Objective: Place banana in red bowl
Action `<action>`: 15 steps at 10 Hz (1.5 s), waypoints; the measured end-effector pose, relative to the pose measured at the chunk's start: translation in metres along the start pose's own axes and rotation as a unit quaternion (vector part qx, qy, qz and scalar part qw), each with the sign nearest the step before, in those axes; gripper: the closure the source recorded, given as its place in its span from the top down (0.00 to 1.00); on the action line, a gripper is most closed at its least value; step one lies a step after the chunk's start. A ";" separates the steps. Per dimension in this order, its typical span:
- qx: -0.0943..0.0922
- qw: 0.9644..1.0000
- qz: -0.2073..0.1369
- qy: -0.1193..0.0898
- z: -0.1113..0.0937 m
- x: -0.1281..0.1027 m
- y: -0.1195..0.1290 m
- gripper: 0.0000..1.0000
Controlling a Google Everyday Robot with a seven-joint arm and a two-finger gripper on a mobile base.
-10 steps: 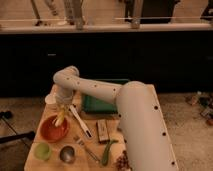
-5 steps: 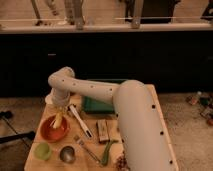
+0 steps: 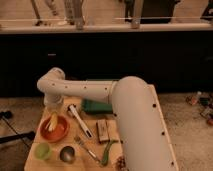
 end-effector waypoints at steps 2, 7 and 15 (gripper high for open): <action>0.002 1.000 -0.004 -0.002 0.007 -0.002 -0.006 0.00; 0.010 1.000 -0.006 -0.009 0.017 -0.008 -0.013 0.00; 0.010 1.000 -0.005 -0.010 0.018 -0.009 -0.012 0.73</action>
